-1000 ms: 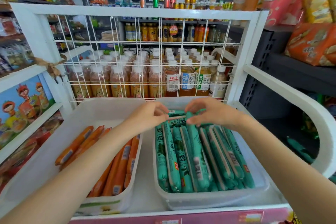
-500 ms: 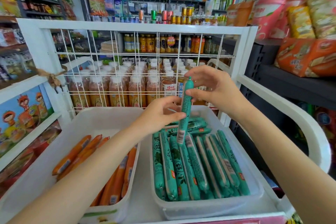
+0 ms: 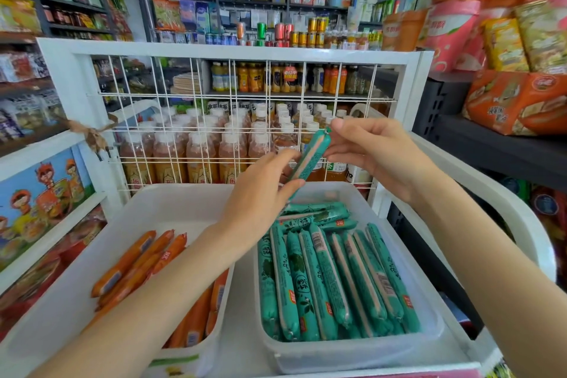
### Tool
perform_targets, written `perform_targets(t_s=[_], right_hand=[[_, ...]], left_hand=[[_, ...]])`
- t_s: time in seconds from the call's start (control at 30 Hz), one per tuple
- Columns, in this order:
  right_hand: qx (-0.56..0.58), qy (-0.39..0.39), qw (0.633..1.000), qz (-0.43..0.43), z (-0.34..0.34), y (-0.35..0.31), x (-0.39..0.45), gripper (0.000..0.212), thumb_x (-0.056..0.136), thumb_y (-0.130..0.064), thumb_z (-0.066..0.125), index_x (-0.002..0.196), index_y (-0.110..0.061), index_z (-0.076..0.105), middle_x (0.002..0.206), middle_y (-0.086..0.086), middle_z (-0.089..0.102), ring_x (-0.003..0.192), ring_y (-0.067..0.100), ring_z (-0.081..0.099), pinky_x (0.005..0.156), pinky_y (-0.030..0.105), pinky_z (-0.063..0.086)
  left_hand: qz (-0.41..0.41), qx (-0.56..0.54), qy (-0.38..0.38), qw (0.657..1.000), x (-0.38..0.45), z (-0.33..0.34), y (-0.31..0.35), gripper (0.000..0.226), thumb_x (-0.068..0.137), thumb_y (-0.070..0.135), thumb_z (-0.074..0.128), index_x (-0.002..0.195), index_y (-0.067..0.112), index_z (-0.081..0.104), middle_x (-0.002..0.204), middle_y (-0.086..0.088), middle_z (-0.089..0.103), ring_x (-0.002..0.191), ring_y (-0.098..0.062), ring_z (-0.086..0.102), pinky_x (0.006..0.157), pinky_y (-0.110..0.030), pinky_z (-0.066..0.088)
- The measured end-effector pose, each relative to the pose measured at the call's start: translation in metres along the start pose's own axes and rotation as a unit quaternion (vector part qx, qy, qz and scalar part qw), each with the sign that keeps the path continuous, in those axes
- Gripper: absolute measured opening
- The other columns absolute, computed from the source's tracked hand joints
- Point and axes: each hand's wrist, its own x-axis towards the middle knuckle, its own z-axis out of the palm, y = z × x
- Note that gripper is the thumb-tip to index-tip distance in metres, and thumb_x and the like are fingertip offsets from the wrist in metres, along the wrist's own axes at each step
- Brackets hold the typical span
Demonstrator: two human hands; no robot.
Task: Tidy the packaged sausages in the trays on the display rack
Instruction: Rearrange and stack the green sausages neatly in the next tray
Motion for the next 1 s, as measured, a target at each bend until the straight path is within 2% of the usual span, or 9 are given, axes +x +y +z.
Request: perform_targets(t_s=[0.27, 0.37, 0.57, 0.77, 0.87, 0.9, 0.93, 0.97, 1.0], right_hand=[[0.028, -0.007, 0.999, 0.018, -0.002, -0.001, -0.002, 0.019, 0.089, -0.019, 0.055, 0.089, -0.003, 0.067, 0.089, 0.014, 0.070, 0.078, 0.018, 0.066, 0.073, 0.022, 0.056], [0.001, -0.004, 1.000, 0.012, -0.002, -0.004, -0.002, 0.018, 0.090, -0.017, 0.054, 0.088, -0.004, 0.067, 0.088, 0.013, 0.071, 0.080, 0.020, 0.068, 0.075, 0.024, 0.056], [-0.027, 0.009, 0.999, -0.013, 0.000, -0.006, -0.003, 0.015, 0.089, -0.016, 0.057, 0.085, -0.006, 0.068, 0.087, 0.016, 0.070, 0.080, 0.022, 0.068, 0.078, 0.030, 0.057], [-0.004, -0.002, 1.000, -0.029, 0.000, -0.008, -0.003, 0.015, 0.090, -0.007, 0.053, 0.082, -0.005, 0.066, 0.081, 0.011, 0.069, 0.075, 0.017, 0.068, 0.073, 0.024, 0.056], [0.009, 0.024, 0.999, -0.027, 0.000, -0.004, 0.000, 0.013, 0.090, -0.008, 0.054, 0.085, -0.007, 0.066, 0.083, 0.008, 0.070, 0.076, 0.015, 0.068, 0.075, 0.025, 0.057], [-0.042, 0.035, 0.998, -0.033, -0.001, 0.000, 0.000, 0.011, 0.089, -0.009, 0.055, 0.091, -0.009, 0.066, 0.089, 0.007, 0.069, 0.080, 0.014, 0.067, 0.077, 0.026, 0.057], [-0.155, 0.037, 0.986, -0.050, -0.003, 0.005, 0.000, 0.015, 0.088, -0.010, 0.058, 0.101, -0.012, 0.065, 0.098, 0.004, 0.068, 0.086, 0.012, 0.065, 0.082, 0.027, 0.055], [-0.289, 0.019, 0.955, -0.068, -0.004, 0.012, -0.002, 0.026, 0.086, -0.013, 0.061, 0.112, -0.017, 0.061, 0.110, 0.001, 0.064, 0.095, 0.010, 0.061, 0.088, 0.028, 0.053], [-0.384, -0.024, 0.920, -0.080, -0.002, 0.021, -0.004, 0.041, 0.084, -0.017, 0.064, 0.123, -0.023, 0.053, 0.121, -0.002, 0.057, 0.103, 0.008, 0.056, 0.092, 0.027, 0.050]], left_hand=[[0.023, 0.012, 0.016, 1.000, 0.000, 0.004, -0.001, 0.044, 0.087, 0.025, 0.059, 0.130, 0.020, 0.049, 0.116, 0.001, 0.060, 0.097, -0.013, 0.059, 0.079, -0.021, 0.045], [0.027, 0.012, 0.015, 0.999, 0.000, 0.005, -0.002, 0.044, 0.088, 0.024, 0.059, 0.131, 0.020, 0.048, 0.117, 0.001, 0.059, 0.098, -0.012, 0.058, 0.078, -0.018, 0.041], [0.028, 0.002, 0.016, 0.999, 0.002, 0.006, -0.003, 0.046, 0.088, 0.023, 0.058, 0.132, 0.021, 0.047, 0.115, 0.001, 0.059, 0.097, -0.012, 0.059, 0.083, -0.022, 0.047], [0.026, -0.003, 0.017, 1.000, 0.005, 0.006, -0.004, 0.045, 0.088, 0.023, 0.058, 0.132, 0.022, 0.047, 0.112, 0.001, 0.060, 0.094, -0.013, 0.058, 0.082, -0.030, 0.051], [0.011, -0.018, -0.007, 1.000, 0.010, 0.006, -0.004, 0.043, 0.089, 0.021, 0.057, 0.131, 0.022, 0.048, 0.106, 0.004, 0.059, 0.088, -0.008, 0.058, 0.076, -0.026, 0.052], [-0.013, -0.037, -0.020, 0.999, 0.012, 0.006, -0.004, 0.041, 0.090, 0.019, 0.056, 0.130, 0.021, 0.048, 0.103, 0.006, 0.058, 0.085, -0.007, 0.057, 0.072, -0.021, 0.051], [-0.059, -0.081, -0.028, 0.995, 0.016, 0.005, -0.005, 0.039, 0.090, 0.017, 0.055, 0.128, 0.020, 0.048, 0.099, 0.008, 0.058, 0.083, -0.005, 0.057, 0.068, -0.018, 0.050], [-0.124, -0.156, -0.028, 0.980, 0.019, 0.003, -0.007, 0.037, 0.090, 0.015, 0.053, 0.127, 0.018, 0.049, 0.097, 0.009, 0.057, 0.083, -0.006, 0.058, 0.065, -0.018, 0.051], [-0.198, -0.253, -0.023, 0.947, 0.024, -0.001, -0.009, 0.034, 0.091, 0.013, 0.053, 0.124, 0.016, 0.050, 0.098, 0.006, 0.058, 0.085, -0.008, 0.060, 0.063, -0.020, 0.053]])
